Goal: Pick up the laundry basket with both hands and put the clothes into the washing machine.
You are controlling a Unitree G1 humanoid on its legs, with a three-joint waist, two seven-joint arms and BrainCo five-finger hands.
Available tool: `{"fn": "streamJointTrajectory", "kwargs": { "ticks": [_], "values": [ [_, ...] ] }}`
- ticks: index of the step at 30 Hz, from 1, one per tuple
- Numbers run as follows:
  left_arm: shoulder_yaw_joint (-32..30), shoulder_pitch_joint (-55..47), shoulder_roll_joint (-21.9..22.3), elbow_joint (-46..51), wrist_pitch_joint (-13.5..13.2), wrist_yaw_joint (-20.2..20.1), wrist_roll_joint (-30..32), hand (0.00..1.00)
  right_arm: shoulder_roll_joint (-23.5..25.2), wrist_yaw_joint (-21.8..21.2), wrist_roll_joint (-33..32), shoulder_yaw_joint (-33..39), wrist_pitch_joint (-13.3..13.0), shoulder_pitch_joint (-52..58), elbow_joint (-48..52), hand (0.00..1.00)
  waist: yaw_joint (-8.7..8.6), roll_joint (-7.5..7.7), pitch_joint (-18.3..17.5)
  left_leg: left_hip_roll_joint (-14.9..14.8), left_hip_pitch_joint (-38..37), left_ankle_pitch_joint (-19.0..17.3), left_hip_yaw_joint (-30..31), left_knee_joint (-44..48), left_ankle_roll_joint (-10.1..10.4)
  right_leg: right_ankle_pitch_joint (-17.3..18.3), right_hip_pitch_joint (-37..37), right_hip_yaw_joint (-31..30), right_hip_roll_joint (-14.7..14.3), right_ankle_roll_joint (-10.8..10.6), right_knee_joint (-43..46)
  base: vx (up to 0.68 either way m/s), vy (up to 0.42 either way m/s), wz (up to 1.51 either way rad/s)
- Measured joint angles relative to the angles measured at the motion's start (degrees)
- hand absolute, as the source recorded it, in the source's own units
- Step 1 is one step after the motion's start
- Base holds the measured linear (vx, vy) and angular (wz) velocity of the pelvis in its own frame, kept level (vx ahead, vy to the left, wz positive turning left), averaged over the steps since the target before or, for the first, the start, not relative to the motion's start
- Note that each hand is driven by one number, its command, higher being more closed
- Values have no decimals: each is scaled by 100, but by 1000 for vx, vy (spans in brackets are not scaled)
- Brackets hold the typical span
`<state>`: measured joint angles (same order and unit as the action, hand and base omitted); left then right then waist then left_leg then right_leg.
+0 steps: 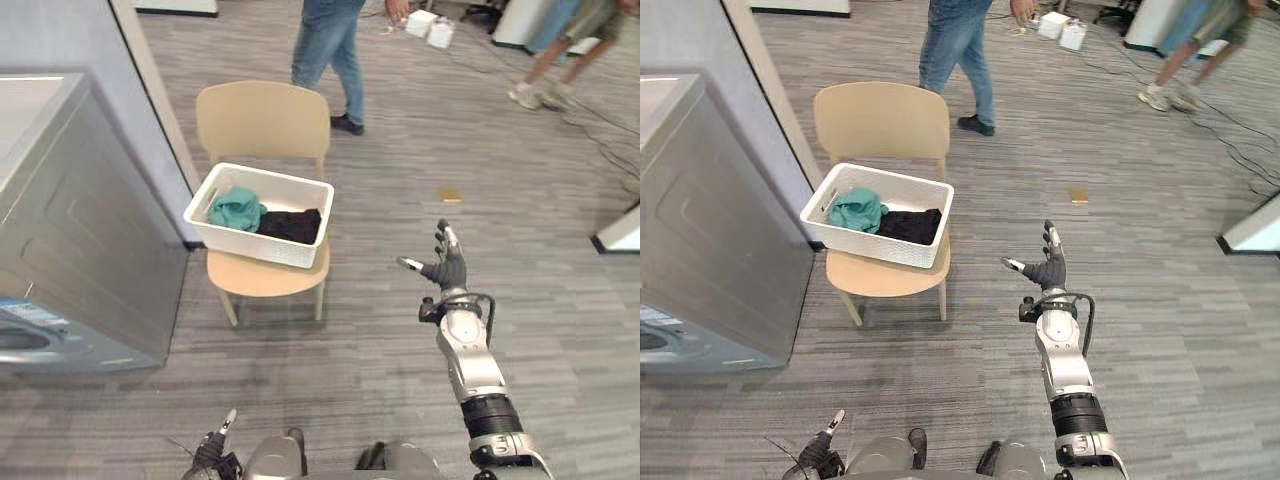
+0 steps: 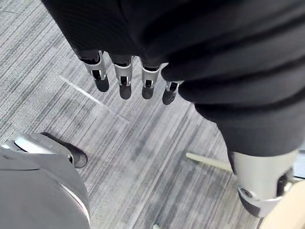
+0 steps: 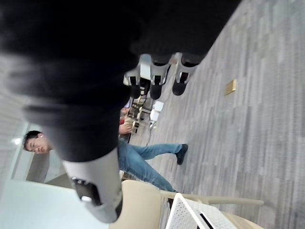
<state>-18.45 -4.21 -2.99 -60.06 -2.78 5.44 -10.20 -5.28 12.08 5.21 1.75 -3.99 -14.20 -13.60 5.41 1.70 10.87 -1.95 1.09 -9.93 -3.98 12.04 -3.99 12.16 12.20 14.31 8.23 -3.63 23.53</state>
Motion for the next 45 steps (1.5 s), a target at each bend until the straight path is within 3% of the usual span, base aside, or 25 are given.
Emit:
{"fn": "streamJointTrajectory", "kwargs": {
  "ticks": [3, 4, 5, 6, 8, 9, 12, 14, 15, 17, 18, 19, 21, 25, 30, 36, 39, 42, 45],
  "values": [
    [78, -26, -91, -4, -11, -3, 198, 0, -62, -8, 25, -157, -5, -3, 48, 0, -58, 49, -12, 32, -124, -201, 510, 136, 284, -698, 96, -650, -60, -124, -1140, 256, -274, 98],
    [73, -23, -225, -9, -25, -9, 211, 0, -86, -74, 125, -279, -14, -2, 152, 0, -140, 190, -52, 155, -1, -451, 858, 417, 428, -1031, 94, -1043, -10, -228, -1252, 199, -365, 111],
    [77, -15, -221, -8, -25, -9, 227, 0, -105, -105, 177, -290, -32, -2, 174, 0, -147, 207, -71, 151, 27, -526, 975, 526, 501, -1185, 93, -1143, -61, -209, -1117, 241, -448, 122],
    [97, -18, -181, -8, -26, -25, 260, 0, -162, -117, 226, -312, -52, -2, 174, 0, -149, 104, -84, 87, 32, -600, 1150, 573, 612, -1248, 100, -1196, -202, -147, -941, 191, -292, 74],
    [61, -54, -73, -16, -25, -30, 338, 0, -356, -144, 386, -530, -66, -68, 177, 0, -62, -230, -110, -268, 101, -721, 1424, 594, 807, -1072, 123, -938, -510, 98, -782, 257, -329, 56],
    [34, -70, -63, -26, -20, -29, 355, 0, -363, -183, 435, -588, -66, -81, 177, 0, -68, -285, -120, -346, 126, -726, 1490, 599, 846, -1021, 113, -831, -559, 156, -774, 277, -313, 51],
    [-3, -58, -42, -24, -20, -19, 360, 0, -338, -236, 529, -824, -58, -92, 173, 0, -69, -349, -108, -626, 269, -627, 1404, 1142, 1019, -849, -248, -336, -683, 359, -767, 235, -215, 73],
    [4, -40, 14, -24, -17, -14, 361, 0, -316, -236, 638, -981, -59, -185, 172, 0, -17, -341, -91, -852, 546, -579, 886, 1943, 1111, -758, -638, -122, -695, 491, -895, 157, -119, 53],
    [27, -6, 22, -21, -18, -18, 359, 0, -243, -227, 667, -1047, -63, -275, 167, 0, 10, -325, -85, -1015, 722, -648, 374, 2201, 990, -734, -834, -14, -687, 520, -1016, 111, -63, 45],
    [58, 113, -11, -12, -14, -7, 361, 0, -181, -219, 690, -1157, -62, -456, 151, 0, 4, -287, -59, -1044, 1093, -711, -169, 1955, 850, -674, -905, 168, -537, 457, -1049, 91, -15, 51],
    [100, 146, 2, -11, -16, -2, 362, 0, -207, -222, 731, -1222, -59, -496, 148, 0, 8, -335, -58, -1012, 1158, -395, -290, 1556, 709, -619, -880, 210, -518, 368, -958, 89, 64, 34],
    [166, 159, 20, -14, -15, 11, 365, 0, -223, -219, 801, -1272, -52, -540, 102, 0, 28, -421, -1, -999, 1169, 124, -262, 1319, 781, -516, -867, 187, -519, 266, -840, 86, 111, 16],
    [261, 140, -54, -12, -17, 48, 372, 0, -83, -227, 857, -1396, 9, -547, 35, 0, 49, -311, 21, -839, 1101, 144, -288, 1179, 749, -483, -857, 179, -388, 215, -790, 83, 112, 17],
    [310, 142, -64, -6, -18, 91, 388, 0, -14, -225, 912, -1488, 13, -951, -272, 0, 166, -246, 21, -581, 968, 362, -324, 783, 626, -577, -894, 180, -225, 127, -987, 47, 69, 10],
    [308, 168, -88, 123, -34, 97, 377, 0, -70, -199, 1130, -1465, 45, -1631, -670, 0, 185, -148, 107, -512, 1029, 695, -40, 460, 671, -600, -868, 430, -181, 149, -1053, -32, -19, 27],
    [249, 81, -107, 124, -31, 99, 399, 0, 58, -100, 1344, -1483, 121, -1967, -1009, 0, 268, -119, 264, -595, 1036, 602, 54, 612, 744, -573, -876, 223, -323, 153, -1098, -84, -20, -9],
    [240, 2, -85, 148, -28, 87, 499, 0, 53, -122, 1582, -1521, 179, -1972, -1034, 0, 308, -136, 267, -601, 1259, 232, 58, 1051, 772, -544, -671, -142, -373, 105, -998, -52, 97, -39],
    [253, -8, -64, 159, -23, 78, 637, 0, 55, -240, 1834, -1560, 205, -2027, -1438, 0, 315, -169, 304, -506, 1527, -254, -199, 1626, 635, -427, -162, -519, -173, 9, -324, -7, 224, -48],
    [264, 98, -69, 366, -31, 90, 630, 0, 48, -318, 2083, -1642, 304, -2340, -2031, 0, 306, -254, 480, -499, 1501, -371, -386, 1936, 447, -485, 15, -507, -88, 76, 186, 18, 169, -32]
  ]
}}
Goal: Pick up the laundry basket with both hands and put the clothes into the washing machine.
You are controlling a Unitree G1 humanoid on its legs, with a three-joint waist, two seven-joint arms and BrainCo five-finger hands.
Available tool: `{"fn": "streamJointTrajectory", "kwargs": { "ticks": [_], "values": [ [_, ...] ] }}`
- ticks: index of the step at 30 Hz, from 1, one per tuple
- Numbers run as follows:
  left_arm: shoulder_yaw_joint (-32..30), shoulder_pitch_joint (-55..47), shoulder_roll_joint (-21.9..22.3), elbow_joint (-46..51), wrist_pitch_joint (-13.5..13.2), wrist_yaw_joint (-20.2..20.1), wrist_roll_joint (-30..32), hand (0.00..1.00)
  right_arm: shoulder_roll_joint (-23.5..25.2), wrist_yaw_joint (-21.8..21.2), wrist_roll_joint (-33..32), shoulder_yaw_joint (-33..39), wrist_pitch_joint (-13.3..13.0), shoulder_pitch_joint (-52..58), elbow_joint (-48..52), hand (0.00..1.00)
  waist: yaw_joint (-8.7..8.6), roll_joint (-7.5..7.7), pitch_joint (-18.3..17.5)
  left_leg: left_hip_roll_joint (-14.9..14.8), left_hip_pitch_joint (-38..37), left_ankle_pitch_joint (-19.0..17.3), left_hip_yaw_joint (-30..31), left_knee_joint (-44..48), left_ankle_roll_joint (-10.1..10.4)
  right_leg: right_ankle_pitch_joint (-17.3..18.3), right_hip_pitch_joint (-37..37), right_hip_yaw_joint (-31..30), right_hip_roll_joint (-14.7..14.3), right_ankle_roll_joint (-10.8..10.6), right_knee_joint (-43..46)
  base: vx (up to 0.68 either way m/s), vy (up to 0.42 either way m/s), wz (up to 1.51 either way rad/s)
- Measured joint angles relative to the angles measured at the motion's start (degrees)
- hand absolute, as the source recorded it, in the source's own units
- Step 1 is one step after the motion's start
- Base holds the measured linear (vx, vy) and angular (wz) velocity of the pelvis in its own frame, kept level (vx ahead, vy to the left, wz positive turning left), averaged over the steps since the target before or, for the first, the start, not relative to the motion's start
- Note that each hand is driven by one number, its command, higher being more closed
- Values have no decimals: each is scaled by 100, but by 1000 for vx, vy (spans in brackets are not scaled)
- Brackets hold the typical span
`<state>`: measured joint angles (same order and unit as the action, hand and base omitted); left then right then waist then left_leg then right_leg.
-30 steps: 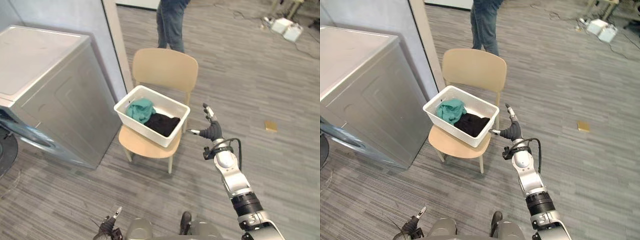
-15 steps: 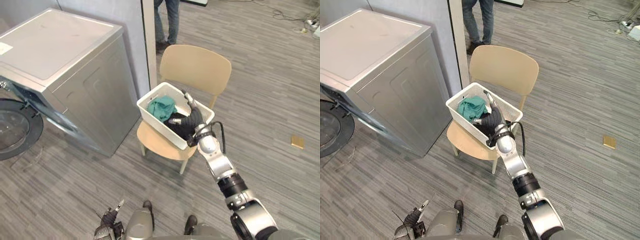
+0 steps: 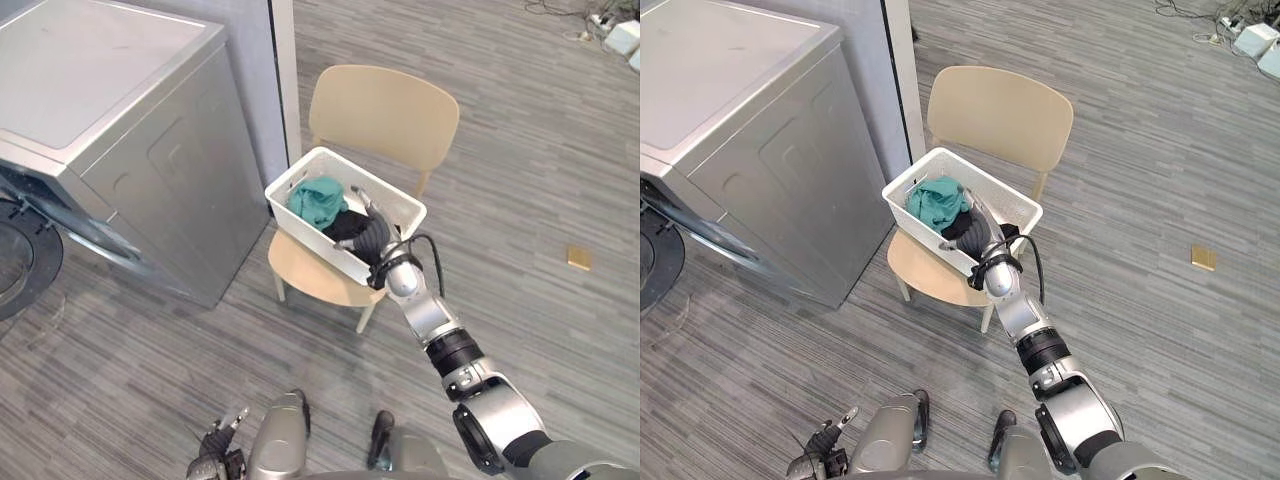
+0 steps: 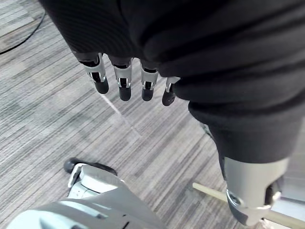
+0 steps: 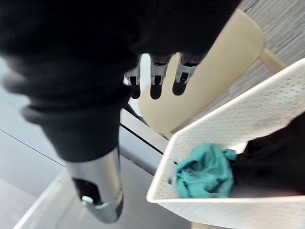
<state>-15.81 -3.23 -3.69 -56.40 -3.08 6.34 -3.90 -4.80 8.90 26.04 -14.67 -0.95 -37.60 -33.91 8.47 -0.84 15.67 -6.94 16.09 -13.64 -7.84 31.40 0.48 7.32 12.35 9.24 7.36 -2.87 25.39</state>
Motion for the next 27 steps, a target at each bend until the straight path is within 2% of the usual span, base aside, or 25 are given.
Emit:
{"fn": "streamJointTrajectory", "kwargs": {
  "ticks": [2, 4, 6, 8, 9, 10, 12, 14, 16, 20, 25, 27],
  "values": [
    [12, 152, -57, 291, -77, 19, -20, 0, -50, -30, 255, 2, 34, -451, -315, 0, -29, -11, 231, -1, -30, -37, -54, 59, -66, -102, 42, 193, 70, 150, 38, -31, 130, -17],
    [47, 205, -127, 304, -128, 32, -69, 0, -53, -33, 376, -6, 71, -693, -417, 0, -1, 4, 274, -32, -51, -20, -128, -62, -86, -230, -68, 405, 65, 217, -343, -38, 94, -29],
    [48, 151, -135, 301, -128, 43, -165, 0, -53, -33, 376, -119, 110, -998, -630, 0, 36, 1, 290, -110, -62, 28, -318, -199, -104, -447, -228, 528, 22, 143, -995, 1, 63, -47],
    [56, 182, -157, 302, -132, 109, -230, 0, -80, -27, 386, -119, 133, -1223, -860, 0, 37, 29, 381, -164, -65, 152, -430, -396, -92, -726, -272, 580, -69, 172, -1465, -10, 6, -35],
    [55, 185, -174, 300, -135, 134, -234, 0, -84, -27, 386, -118, 142, -1248, -915, 0, 44, 47, 404, -184, -65, 163, -449, -418, -76, -812, -312, 581, -102, 132, -1590, -2, -54, -25],
    [55, 180, -215, 275, -130, 139, -248, 0, -89, -27, 386, -118, 153, -1239, -991, 0, 41, 81, 426, -201, -65, 196, -439, -473, -21, -922, -388, 510, -185, 6, -1756, 44, -100, -6],
    [55, 184, -222, 282, -129, 137, -265, 0, -159, -30, 384, -105, 164, -1221, -994, 0, -6, 88, 490, -193, -109, 256, -328, -552, 30, -814, -382, 330, -269, 38, -1643, 61, -117, 6],
    [53, 185, -218, 281, -126, 142, -277, 0, -233, -26, 375, -94, 180, -1219, -974, 0, 18, 85, 496, -204, -119, 261, -186, -518, 38, -631, -298, 296, -332, 128, -1355, 46, -137, 10],
    [59, 197, -175, 276, -126, 144, -333, 0, -290, -14, 363, -23, 230, -1117, -950, 0, -62, 71, 504, -214, -221, 281, 38, -506, 80, -318, -396, 510, -317, 140, -1012, 56, -169, 45],
    [216, 268, -103, 282, -98, 142, -322, 0, -235, 101, 323, 241, 266, -736, -447, 0, -136, 53, 511, -308, -277, 425, 12, -591, 155, -20, -605, 913, -245, 221, -792, 18, -115, 51],
    [289, 449, -88, 286, -101, 168, -324, 0, -26, 108, 322, 305, 366, -685, -434, 0, -141, 52, 506, -179, -499, 880, 58, -1430, 284, 17, -594, 1084, -113, 256, -834, -18, -89, 26],
    [290, 458, -74, 283, -101, 209, -324, 0, 125, 112, 319, 306, 371, -684, -444, 0, -146, 52, 505, -196, -512, 930, 54, -1515, 334, 28, -581, 1092, -115, 285, -867, -18, -46, 4]
  ]
}}
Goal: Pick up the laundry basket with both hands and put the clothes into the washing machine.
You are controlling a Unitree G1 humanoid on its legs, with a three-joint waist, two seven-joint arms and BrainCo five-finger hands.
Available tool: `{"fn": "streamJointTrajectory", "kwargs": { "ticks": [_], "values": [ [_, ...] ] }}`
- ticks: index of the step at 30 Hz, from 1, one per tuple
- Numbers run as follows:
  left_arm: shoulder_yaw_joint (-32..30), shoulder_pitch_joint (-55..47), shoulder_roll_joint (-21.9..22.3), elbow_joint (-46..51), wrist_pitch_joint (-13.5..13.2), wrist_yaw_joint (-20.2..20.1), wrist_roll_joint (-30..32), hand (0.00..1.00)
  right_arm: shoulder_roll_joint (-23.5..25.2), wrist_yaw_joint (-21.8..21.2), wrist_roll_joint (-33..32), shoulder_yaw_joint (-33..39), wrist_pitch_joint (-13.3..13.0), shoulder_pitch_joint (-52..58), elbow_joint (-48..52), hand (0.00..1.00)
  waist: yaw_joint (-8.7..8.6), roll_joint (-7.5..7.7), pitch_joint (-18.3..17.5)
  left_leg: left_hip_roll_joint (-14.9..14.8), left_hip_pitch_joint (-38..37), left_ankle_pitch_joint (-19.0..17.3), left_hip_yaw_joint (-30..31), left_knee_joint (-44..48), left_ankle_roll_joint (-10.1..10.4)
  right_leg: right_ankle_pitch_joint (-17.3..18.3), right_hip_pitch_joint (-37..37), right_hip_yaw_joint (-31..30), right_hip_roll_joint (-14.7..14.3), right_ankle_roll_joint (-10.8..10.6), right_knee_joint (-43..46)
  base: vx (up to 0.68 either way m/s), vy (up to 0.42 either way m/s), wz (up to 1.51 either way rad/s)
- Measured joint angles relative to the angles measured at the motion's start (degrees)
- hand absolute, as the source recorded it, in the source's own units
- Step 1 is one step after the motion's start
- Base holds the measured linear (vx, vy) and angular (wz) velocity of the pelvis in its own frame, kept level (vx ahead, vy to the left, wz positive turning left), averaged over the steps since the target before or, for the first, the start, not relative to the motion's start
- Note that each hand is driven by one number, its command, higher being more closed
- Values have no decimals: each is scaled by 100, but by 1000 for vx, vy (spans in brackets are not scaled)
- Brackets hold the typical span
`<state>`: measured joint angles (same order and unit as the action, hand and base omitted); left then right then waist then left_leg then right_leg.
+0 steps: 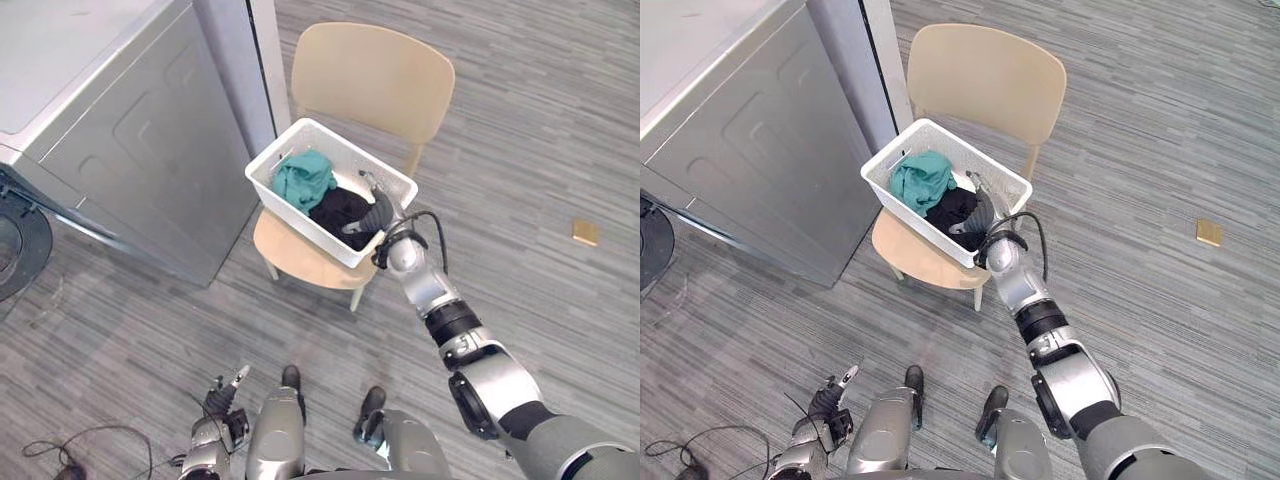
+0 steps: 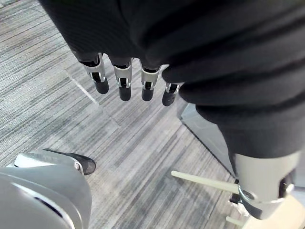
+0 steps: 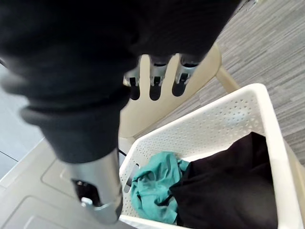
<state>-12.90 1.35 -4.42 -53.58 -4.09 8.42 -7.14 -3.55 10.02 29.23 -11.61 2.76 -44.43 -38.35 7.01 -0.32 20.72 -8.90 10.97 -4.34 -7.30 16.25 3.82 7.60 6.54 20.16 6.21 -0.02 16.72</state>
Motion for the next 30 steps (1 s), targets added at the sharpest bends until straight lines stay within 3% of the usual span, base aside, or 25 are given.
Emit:
{"fn": "streamJointTrajectory", "kwargs": {
  "ticks": [4, 8, 12, 14, 15, 21, 23, 25, 28, 29, 30],
  "values": [
    [-3, -13, 54, -7, -4, 55, -2, 0, 157, 42, -63, -11, 4, 1, -79, 0, 16, -10, -12, 61, -186, 128, -11, -194, 28, -59, -18, -26, -5, 23, -57, 33, -6, -5],
    [-82, -86, 175, -45, -11, 66, -1, 0, 235, 113, -59, -170, 9, 27, -79, 0, 22, -39, -39, 82, -98, 69, 288, 252, -26, -222, -139, -311, -107, 4, -265, 3, 17, -28],
    [-133, -324, 217, -77, -11, 68, 7, 0, 313, 114, -60, -432, 2, 148, -79, 0, 11, -281, -163, -75, 138, -562, 705, 1057, 115, -284, -16, -763, -382, -41, -254, -65, 86, -61],
    [-154, -358, 215, -80, -10, 73, 12, 0, 340, 116, -61, -470, 2, 243, -80, 0, 8, -305, -163, -107, 238, -830, 823, 1223, 167, -205, 109, -899, -426, -97, -101, -107, 141, -44],
    [-157, -317, 212, -78, -10, 78, 22, 0, 337, 132, -61, -456, 2, 281, -79, 0, -1, -302, -164, -96, 353, -1007, 896, 1351, 149, -183, 256, -932, -409, -152, -1, -71, 101, -12],
    [-82, -32, 192, -102, 18, 169, 321, 0, 536, 215, -54, -355, 6, 790, 217, 0, -7, -327, -186, 193, 822, -1205, 848, 1765, -86, -230, 600, -918, -84, -366, 183, -9, 163, 7],
    [-48, 62, 166, -109, 57, 173, 363, 0, 596, 211, -54, -349, 25, 805, 217, 0, 22, -341, -179, 202, 979, -1274, 646, 1931, -215, -345, 815, -914, 20, -271, 347, 30, 170, -31],
    [-35, 129, 142, -101, 62, 179, 346, 0, 601, 213, -51, -347, 30, 767, 195, 0, 11, -338, -178, 187, 820, -1218, 282, 1777, -317, -576, 814, -234, 177, 86, 342, 36, 165, -56],
    [-5, 142, 90, -96, 49, 200, 330, 0, 519, 216, -52, -348, 28, 609, 91, 0, -3, -333, -173, 211, 525, -1160, -137, 1553, -419, -568, 782, -34, 208, 73, 280, 22, 92, -61],
    [51, 188, 57, -89, 49, 202, 322, 0, 436, 220, -52, -345, 21, 560, 91, 0, -12, -303, -166, 239, 422, -1103, -259, 1344, -501, -498, 760, -77, 18, -53, 80, 14, 36, -53],
    [85, 201, 34, -84, 49, 204, 321, 0, 415, 220, -52, -344, 21, 556, 91, 0, -13, -293, -166, 251, 419, -1082, -278, 1313, -508, -505, 751, -127, -33, -51, 17, 19, -15, -31]
  ]
}}
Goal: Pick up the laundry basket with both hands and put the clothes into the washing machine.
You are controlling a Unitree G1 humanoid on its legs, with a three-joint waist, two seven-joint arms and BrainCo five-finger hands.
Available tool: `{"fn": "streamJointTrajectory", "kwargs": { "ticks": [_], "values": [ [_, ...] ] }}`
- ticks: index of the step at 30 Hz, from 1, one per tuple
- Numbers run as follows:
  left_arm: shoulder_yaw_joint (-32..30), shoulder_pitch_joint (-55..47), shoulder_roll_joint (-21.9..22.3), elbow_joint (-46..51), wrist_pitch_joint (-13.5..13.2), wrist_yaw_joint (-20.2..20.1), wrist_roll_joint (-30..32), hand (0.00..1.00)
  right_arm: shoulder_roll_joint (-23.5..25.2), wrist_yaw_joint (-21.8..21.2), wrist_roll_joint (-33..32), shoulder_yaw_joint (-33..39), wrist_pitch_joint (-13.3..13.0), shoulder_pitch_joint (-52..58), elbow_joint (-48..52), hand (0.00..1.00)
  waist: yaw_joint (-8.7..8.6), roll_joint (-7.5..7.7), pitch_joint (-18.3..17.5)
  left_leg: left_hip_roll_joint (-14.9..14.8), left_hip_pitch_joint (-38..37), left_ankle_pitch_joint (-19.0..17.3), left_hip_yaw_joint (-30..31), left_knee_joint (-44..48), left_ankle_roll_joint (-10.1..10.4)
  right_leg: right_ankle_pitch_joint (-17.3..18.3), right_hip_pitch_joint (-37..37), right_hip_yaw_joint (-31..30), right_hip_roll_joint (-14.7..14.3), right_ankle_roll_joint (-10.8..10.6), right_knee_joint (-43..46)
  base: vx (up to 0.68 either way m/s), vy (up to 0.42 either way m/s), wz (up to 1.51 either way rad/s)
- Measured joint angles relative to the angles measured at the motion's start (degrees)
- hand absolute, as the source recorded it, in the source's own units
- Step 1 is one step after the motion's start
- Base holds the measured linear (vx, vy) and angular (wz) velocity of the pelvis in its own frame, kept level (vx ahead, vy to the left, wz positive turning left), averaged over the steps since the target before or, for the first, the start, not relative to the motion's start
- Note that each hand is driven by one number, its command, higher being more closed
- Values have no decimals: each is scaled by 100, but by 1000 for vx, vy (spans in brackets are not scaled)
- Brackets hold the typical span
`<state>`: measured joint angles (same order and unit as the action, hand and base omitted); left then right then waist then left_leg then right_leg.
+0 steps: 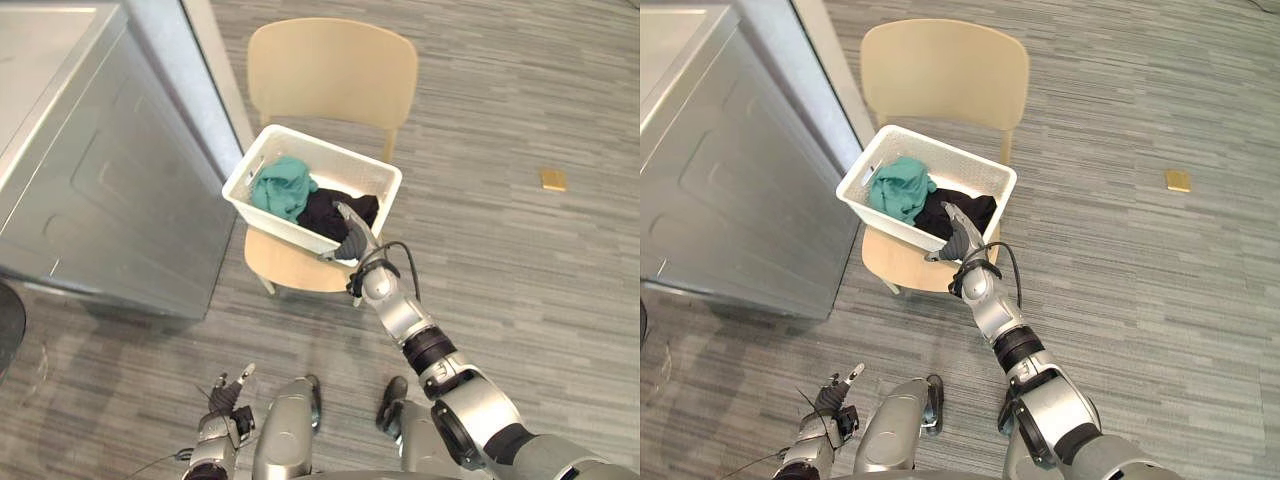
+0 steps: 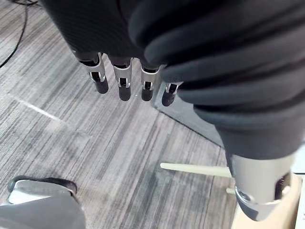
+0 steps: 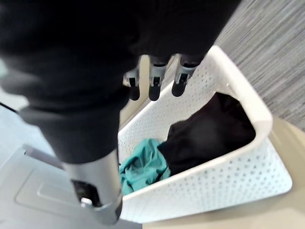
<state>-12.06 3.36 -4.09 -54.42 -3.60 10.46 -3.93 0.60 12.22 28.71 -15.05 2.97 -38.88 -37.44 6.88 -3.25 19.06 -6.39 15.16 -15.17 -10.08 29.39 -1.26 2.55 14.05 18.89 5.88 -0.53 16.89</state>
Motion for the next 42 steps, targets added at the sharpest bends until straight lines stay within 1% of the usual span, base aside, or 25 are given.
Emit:
{"fn": "streamJointTrajectory", "kwargs": {
  "ticks": [1, 2, 4, 5, 8, 10, 11, 12, 13, 14, 15, 16, 18, 20, 23, 27, 29, 31, 33, 35, 36, 38, 39, 42],
  "values": [
    [66, 20, -73, 46, -7, 13, -6, 0, -56, 3, 1, 4, 0, 1, -7, 0, -52, 3, 19, 34, -8, 109, -21, -120, 5, -188, -67, -192, -62, -132, -235, 16, -39, -9],
    [86, 20, -85, 60, -24, 12, -11, 0, -124, 4, 2, 33, 7, 2, -46, 0, -122, 29, 42, 50, -12, 206, -18, -260, 5, -290, -96, -202, -98, -51, -416, 13, -46, -4],
    [95, 18, -70, 40, -22, 7, -10, 0, -138, 12, 1, 143, 36, 18, -50, 0, -149, 63, 74, 50, -38, 277, -8, -364, 41, -308, -90, -231, -127, -21, -454, 1, -68, -2],
    [118, -6, -42, 32, -11, 5, -14, 0, -193, 21, 0, 172, 74, 35, -50, 0, -125, 64, 83, 18, -64, 289, 6, -365, 58, -293, -107, -252, -173, 3, -445, 0, -96, -5],
    [109, -42, -3, 24, -6, -2, -14, 0, -218, 32, -3, 165, 88, 56, -46, 0, -121, 63, 124, -75, -77, 292, 66, -188, 87, -64, -108, -230, -168, 90, -175, -8, -98, 4],
    [63, -47, 44, 27, -5, 0, -17, 0, -202, 39, -6, 161, 88, 59, -37, 0, -20, 65, 179, -187, 44, 270, 195, 203, 121, 193, -63, -218, -194, 163, 136, -63, -122, 2],
    [58, -57, 70, 28, -5, 5, -18, 0, -201, 44, -7, 163, 88, 62, -37, 0, 22, 66, 184, -223, 48, 256, 226, 261, 142, 249, -60, -212, -210, 166, 201, -82, -137, 2],
    [58, -99, 87, 30, -6, 15, -39, 0, -174, 56, -7, 164, 85, 59, -34, 0, 21, 66, 184, -272, 39, 192, 227, 171, 229, 282, -60, -183, -239, 186, 233, -58, -94, 4],
    [56, -120, 91, 30, -4, 22, -50, 0, -144, 71, -7, 166, 85, 58, -31, 0, 19, 66, 184, -287, -9, 127, 227, 48, 257, 287, -53, -172, -256, 189, 233, -43, -57, 7],
    [41, -116, 93, 30, -2, 37, -64, 0, -99, 130, -8, 176, 86, 58, -28, 0, 19, 102, 193, -284, -42, 51, 180, -138, 271, 287, -2, -180, -254, 189, 217, -24, -33, 4],
    [41, -114, 100, 30, -2, 61, -64, 0, -93, 143, -8, 202, 87, 58, -29, 0, 26, 114, 191, -266, -39, 97, 163, -226, 309, 259, 31, -196, -251, 201, 185, -16, -37, 4],
    [24, -128, 105, 29, -2, 88, -64, 0, -81, 143, -9, 203, 88, 56, -31, 0, 38, 116, 191, -220, -88, 217, 139, -376, 345, 212, 34, -199, -226, 195, 130, -5, -25, 4],
    [-3, -137, 97, 31, -5, 111, -64, 0, -67, 143, -10, 204, 88, -17, -37, 0, 34, 119, 188, -134, -184, 386, 146, -614, 353, 93, 27, -198, -193, 211, 24, 34, -20, 6],
    [-26, -132, 105, 40, -10, 169, -64, 0, -71, 144, -24, 207, 85, -414, -228, 0, 22, 116, 187, -86, -175, 537, 219, -773, 395, -117, 21, -197, -233, 263, -217, 64, -23, -4],
    [-24, -129, 121, 43, -11, 212, -62, 0, -100, 165, -138, 258, 86, -898, -321, 0, 8, 104, 189, -114, -195, 541, 235, -815, 400, -331, -106, -217, -324, 266, -551, 28, 5, -10],
    [-2, -89, 128, 95, -15, 223, -55, 0, -101, 264, -137, 361, 88, -1302, -334, 0, 17, 65, 209, -41, -187, 537, 187, -839, 393, -598, -172, -380, -340, 175, -913, -36, 72, -17],
    [7, -10, 122, 93, -27, 236, -59, 0, -87, 293, -248, 458, 91, -1328, -334, 0, 34, 27, 230, -6, -133, 487, 104, -818, 316, -749, -182, -494, -334, 113, -1104, -73, 103, -18],
    [9, 50, 122, 93, -41, 237, -59, 0, -67, 370, -523, 469, 91, -1303, -333, 0, 35, -37, 264, -17, -73, 434, 18, -696, 242, -817, -181, -554, -333, 57, -1176, -71, 88, -15],
    [4, 41, 117, 91, -47, 251, -58, 0, 15, 417, -870, 510, 90, -1200, -291, 0, 28, -61, 276, -23, -83, 392, -124, -645, 181, -883, -180, -666, -325, 39, -1235, -55, 93, -26],
    [4, 67, 115, 98, -48, 258, -58, 0, 31, 443, -1072, 516, 72, -1003, -105, 0, 23, -61, 277, -18, -87, 387, -154, -642, 172, -911, -192, -675, -315, 27, -1273, -27, 61, -12],
    [7, 82, 118, 98, -50, 272, -60, 0, 30, 466, -1334, 561, 55, -875, -67, 0, 23, -61, 276, -13, -89, 388, -161, -649, 171, -935, -206, -673, -314, 24, -1315, -8, 31, -1],
    [7, 78, 118, 98, -49, 324, -64, 0, 22, 496, -1593, 597, 12, -756, -57, 0, 18, -60, 276, -15, -105, 391, -160, -666, 172, -939, -211, -664, -317, 26, -1319, 0, 0, 0],
    [8, 75, 120, 97, -49, 340, -71, 0, 18, 499, -1687, 603, -10, -697, -55, 0, 17, -59, 275, -15, -131, 395, -159, -691, 173, -940, -226, -660, -320, 26, -1322, 0, 0, 0],
    [11, 54, 125, 94, -51, 340, -145, 0, 2, 492, -1705, 587, -15, -594, -51, 0, 15, -54, 273, -3, -222, 419, -153, -757, 190, -940, -301, -649, -323, 26, -1363, 12, -1, 1]
  ]
}}
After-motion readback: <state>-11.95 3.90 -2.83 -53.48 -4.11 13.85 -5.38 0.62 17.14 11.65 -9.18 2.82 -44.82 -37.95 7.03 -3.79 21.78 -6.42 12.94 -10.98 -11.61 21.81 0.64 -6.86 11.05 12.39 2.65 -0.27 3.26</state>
